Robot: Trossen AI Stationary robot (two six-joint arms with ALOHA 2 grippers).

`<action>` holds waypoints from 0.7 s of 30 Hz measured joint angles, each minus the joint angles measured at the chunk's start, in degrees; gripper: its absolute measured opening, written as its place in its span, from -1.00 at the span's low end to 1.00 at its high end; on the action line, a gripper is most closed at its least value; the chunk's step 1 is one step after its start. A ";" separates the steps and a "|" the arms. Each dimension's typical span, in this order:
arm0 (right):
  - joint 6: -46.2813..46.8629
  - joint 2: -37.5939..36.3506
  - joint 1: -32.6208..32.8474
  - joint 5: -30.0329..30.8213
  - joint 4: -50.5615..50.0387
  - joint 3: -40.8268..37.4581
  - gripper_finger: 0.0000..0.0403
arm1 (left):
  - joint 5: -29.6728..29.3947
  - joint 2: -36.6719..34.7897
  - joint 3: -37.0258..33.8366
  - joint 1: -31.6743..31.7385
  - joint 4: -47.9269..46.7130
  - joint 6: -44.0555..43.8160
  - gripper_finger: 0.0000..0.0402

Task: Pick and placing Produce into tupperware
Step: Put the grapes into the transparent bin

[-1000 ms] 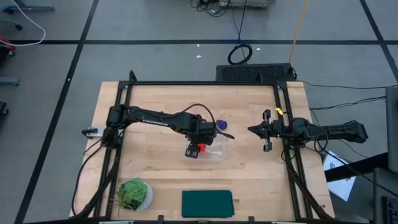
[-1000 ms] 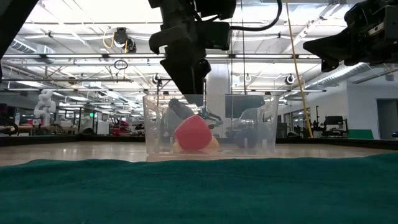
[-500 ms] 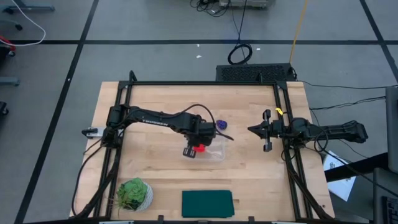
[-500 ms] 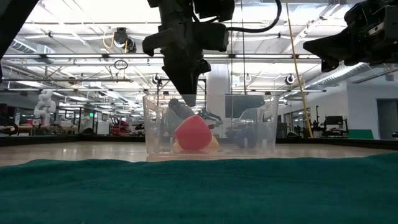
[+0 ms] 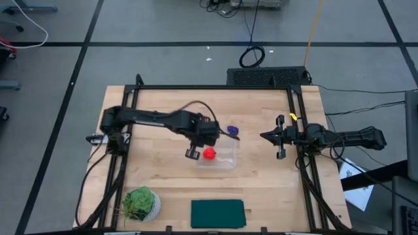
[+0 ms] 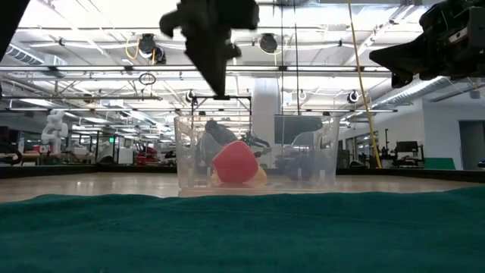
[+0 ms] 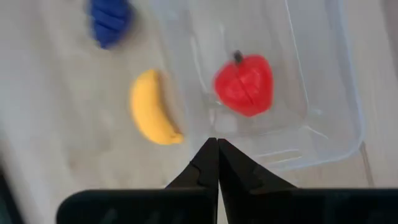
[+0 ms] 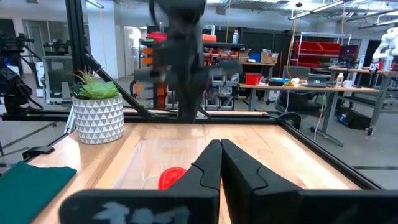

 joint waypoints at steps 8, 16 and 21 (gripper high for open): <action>0.03 0.01 0.01 -0.02 0.02 0.00 -1.00 | -0.44 -11.24 0.02 2.05 2.95 -2.30 -0.97; -0.07 0.11 0.01 -0.02 -0.05 0.00 -1.00 | 0.01 -20.85 -2.75 2.98 5.92 -2.73 -0.95; -0.13 0.29 0.02 0.00 0.05 0.00 -1.00 | 4.59 -26.70 -9.79 2.94 13.59 -1.44 -0.99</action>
